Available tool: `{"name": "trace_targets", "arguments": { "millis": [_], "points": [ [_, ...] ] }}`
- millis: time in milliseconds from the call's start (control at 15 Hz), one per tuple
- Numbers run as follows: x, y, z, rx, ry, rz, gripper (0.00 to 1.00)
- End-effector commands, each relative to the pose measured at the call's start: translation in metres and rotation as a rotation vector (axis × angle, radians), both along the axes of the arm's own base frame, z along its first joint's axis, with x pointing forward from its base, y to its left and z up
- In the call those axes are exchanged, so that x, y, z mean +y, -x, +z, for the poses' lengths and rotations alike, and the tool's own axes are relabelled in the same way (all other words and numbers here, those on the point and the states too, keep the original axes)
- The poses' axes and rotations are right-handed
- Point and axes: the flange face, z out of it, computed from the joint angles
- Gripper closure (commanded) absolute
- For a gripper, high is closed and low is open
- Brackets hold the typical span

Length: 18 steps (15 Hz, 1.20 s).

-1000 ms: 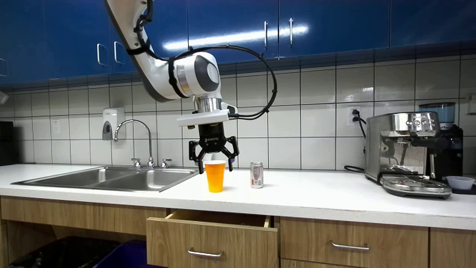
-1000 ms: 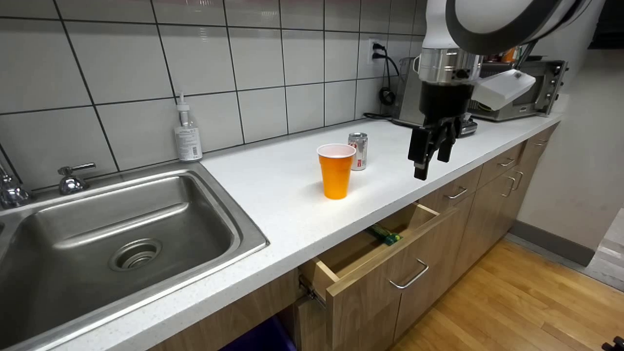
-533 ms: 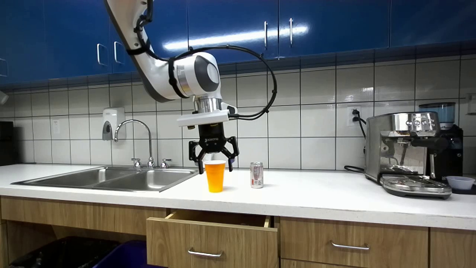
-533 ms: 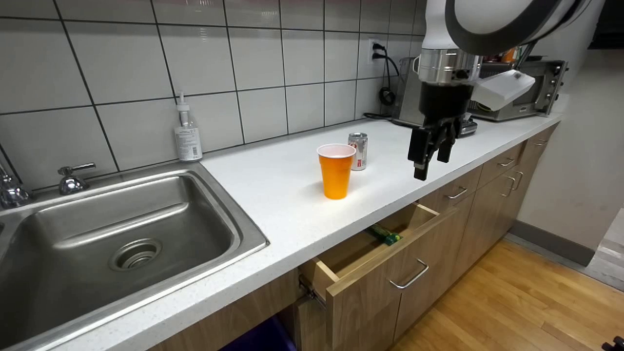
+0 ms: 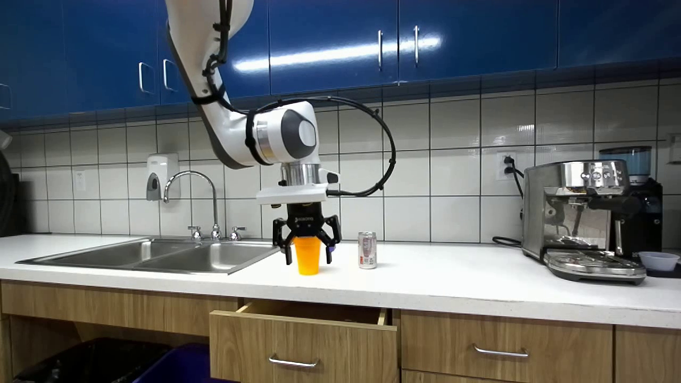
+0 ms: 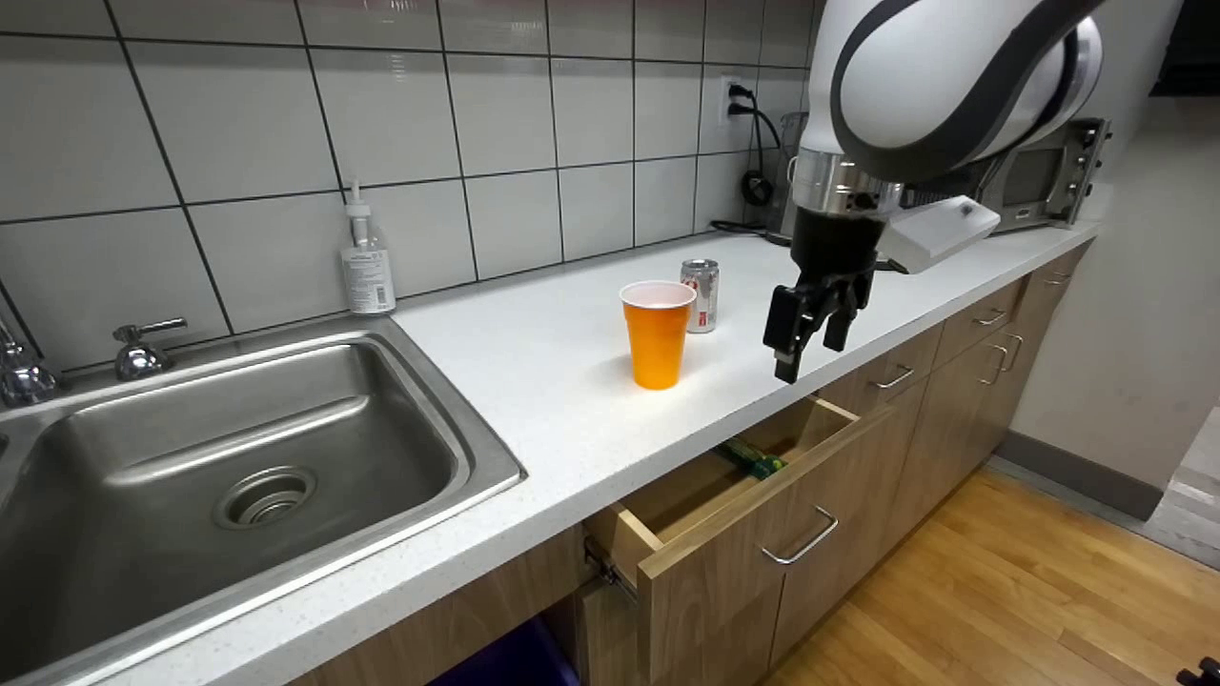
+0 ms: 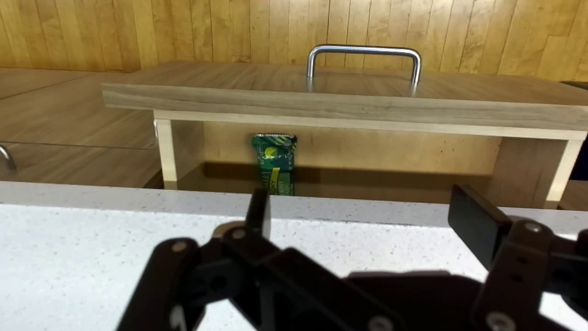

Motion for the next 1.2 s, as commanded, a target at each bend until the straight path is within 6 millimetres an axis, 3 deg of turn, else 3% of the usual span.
{"name": "trace_targets", "arguments": {
  "millis": [0,667,1133],
  "points": [
    [0.009,-0.017,-0.017,-0.025,-0.008,-0.017,0.0],
    [0.047,-0.015,-0.051,-0.049,-0.033,-0.024,0.0],
    [0.039,-0.003,-0.071,-0.008,-0.045,-0.081,0.0]
  ]
}}
